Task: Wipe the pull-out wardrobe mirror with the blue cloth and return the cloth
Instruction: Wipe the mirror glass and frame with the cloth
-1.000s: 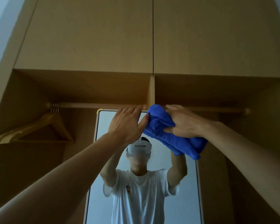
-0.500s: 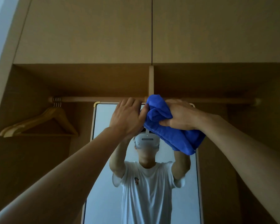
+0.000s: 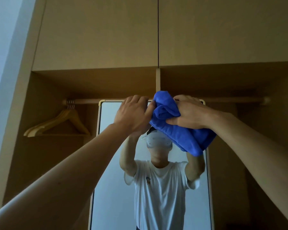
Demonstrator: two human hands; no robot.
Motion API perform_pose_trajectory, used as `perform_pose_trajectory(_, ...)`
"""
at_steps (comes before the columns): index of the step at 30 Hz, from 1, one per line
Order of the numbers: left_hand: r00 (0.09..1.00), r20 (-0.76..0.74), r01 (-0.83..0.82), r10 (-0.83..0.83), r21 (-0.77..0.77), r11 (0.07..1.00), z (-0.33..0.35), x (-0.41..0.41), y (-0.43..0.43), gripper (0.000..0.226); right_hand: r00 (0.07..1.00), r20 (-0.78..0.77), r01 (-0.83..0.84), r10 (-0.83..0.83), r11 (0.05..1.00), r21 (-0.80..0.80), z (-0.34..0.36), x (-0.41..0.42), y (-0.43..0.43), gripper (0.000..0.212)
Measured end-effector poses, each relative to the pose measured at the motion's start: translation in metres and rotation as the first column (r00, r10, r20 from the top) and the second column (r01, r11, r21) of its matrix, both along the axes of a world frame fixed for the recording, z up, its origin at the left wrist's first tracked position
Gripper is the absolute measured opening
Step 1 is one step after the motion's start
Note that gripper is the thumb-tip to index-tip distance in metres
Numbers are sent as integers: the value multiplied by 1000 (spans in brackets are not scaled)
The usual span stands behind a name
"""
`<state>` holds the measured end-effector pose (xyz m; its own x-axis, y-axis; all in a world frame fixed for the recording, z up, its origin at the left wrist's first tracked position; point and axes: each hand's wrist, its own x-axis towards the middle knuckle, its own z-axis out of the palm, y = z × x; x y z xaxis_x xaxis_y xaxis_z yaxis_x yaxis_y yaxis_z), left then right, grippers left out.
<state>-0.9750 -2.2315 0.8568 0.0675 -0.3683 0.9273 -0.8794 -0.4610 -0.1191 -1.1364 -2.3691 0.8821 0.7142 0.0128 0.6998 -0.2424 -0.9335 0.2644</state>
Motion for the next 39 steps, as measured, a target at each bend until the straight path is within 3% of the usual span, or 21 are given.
perform_pose_trajectory(3, 999, 31, 16, -16, -2, 1000, 0, -8, 11, 71, 1000, -13, 18, -18, 1000, 10, 1, -13, 13, 30)
perform_pose_trajectory(7, 998, -63, 17, -14, 42, 999, 4, -9, 18, 75, 996, -45, 79, -77, 997, 28, -2, -20, 25, 39)
perform_pose_trajectory(12, 994, 16, -105, 105, 237, 966, 11, -4, 20, 80, 999, -32, 29, -25, 991, 129, -2, -30, 36, 25)
perform_pose_trajectory(15, 992, 22, -126, 124, 207, 970, 12, 6, 22, 73, 998, 36, 40, -45, 988, 150, 12, -39, 39, 19)
perform_pose_trajectory(20, 989, 31, -146, 143, 208, 967, 16, 6, 22, 76, 942, 239, 227, -236, 972, 65, 40, -50, 39, 20)
perform_pose_trajectory(25, 997, -53, -53, 61, 155, 987, 21, 3, 25, 76, 899, 327, 290, -290, 956, 50, 58, -52, 32, 28)
perform_pose_trajectory(29, 996, -38, -72, 78, 139, 988, 22, 2, 20, 60, 877, 329, 342, -349, 936, 81, 56, -48, 17, 29)
perform_pose_trajectory(33, 992, 0, -127, 128, 91, 988, 18, 1, 13, 59, 876, 336, 340, -345, 938, 75, 59, -43, 9, 26)
perform_pose_trajectory(36, 990, 20, -144, 143, 94, 985, 18, 2, 14, 59, 901, 260, 325, -347, 938, 123, 65, -42, 9, 23)
perform_pose_trajectory(39, 989, -57, -132, 137, 97, 987, 23, 11, 27, 56, 920, 152, 335, -361, 926, 173, 69, -40, 10, 21)
